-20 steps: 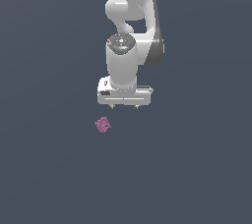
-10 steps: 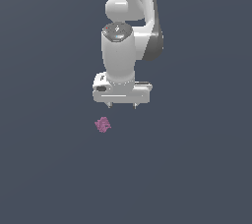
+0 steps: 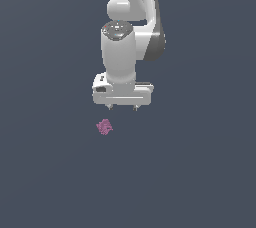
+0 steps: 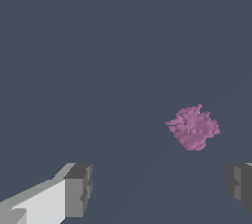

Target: Pick up the object and move it to a goal position.

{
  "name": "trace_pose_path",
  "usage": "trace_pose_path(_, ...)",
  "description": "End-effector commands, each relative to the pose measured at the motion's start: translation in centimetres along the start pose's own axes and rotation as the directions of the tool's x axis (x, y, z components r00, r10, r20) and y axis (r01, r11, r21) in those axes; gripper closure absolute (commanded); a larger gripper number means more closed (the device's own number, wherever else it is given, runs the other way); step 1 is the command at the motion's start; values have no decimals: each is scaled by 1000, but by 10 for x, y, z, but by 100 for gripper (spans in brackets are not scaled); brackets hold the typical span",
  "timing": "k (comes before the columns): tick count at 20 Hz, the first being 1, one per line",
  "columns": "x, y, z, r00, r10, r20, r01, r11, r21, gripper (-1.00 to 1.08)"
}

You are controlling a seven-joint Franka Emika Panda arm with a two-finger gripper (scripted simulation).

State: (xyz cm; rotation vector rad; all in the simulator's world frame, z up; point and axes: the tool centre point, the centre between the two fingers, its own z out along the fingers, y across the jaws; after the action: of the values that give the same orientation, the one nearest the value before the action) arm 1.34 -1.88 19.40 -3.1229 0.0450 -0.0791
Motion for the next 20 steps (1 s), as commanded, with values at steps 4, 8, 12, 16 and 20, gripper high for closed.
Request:
trace_pose_path(4,1,7,7,999,-48,4,48,999,-3,-92)
trace_pose_path(8,2,15,16,994,-104,9,105,995,-6,-92)
trace_pose_path(12,2,26,27,984,-178,16,179,984,-8,-92)
trace_pose_path(16,2,39,40,964,-266,24,266,964,-9,-92)
trace_pose_path(20,2,52,54,935,-352,32,352,936,-6,-92)
